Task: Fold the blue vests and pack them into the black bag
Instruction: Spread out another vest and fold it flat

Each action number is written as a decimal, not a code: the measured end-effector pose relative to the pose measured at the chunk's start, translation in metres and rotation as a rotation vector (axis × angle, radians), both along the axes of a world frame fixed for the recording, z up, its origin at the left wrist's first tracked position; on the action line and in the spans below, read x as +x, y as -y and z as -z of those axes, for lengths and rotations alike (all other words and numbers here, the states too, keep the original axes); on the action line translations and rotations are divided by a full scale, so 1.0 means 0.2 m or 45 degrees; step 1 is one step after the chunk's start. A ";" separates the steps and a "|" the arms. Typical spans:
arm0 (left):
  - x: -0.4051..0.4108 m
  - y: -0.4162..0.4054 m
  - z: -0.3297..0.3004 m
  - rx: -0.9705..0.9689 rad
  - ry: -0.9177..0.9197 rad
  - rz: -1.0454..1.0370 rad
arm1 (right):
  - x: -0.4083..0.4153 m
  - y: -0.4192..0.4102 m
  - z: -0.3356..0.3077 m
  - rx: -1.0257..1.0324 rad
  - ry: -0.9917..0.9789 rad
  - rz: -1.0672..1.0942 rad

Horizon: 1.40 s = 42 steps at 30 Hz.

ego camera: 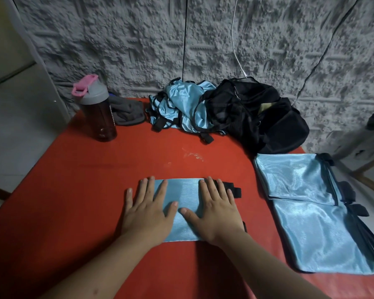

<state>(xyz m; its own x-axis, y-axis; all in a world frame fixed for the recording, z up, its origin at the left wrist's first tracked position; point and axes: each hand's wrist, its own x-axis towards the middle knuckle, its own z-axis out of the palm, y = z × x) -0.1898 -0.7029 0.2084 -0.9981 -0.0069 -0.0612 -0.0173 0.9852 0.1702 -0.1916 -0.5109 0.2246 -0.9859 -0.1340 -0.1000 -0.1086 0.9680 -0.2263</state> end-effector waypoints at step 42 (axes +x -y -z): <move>-0.11 0.14 -0.21 0.305 0.136 -0.374 | -0.10 -0.03 -0.14 -0.406 0.168 0.526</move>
<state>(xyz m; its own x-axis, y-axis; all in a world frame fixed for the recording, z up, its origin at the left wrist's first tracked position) -0.2112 -0.7313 0.2506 -0.9436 -0.2646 -0.1990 -0.3229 0.8683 0.3766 -0.2115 -0.5054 0.2528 -0.9448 0.2181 -0.2445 0.3158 0.8050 -0.5023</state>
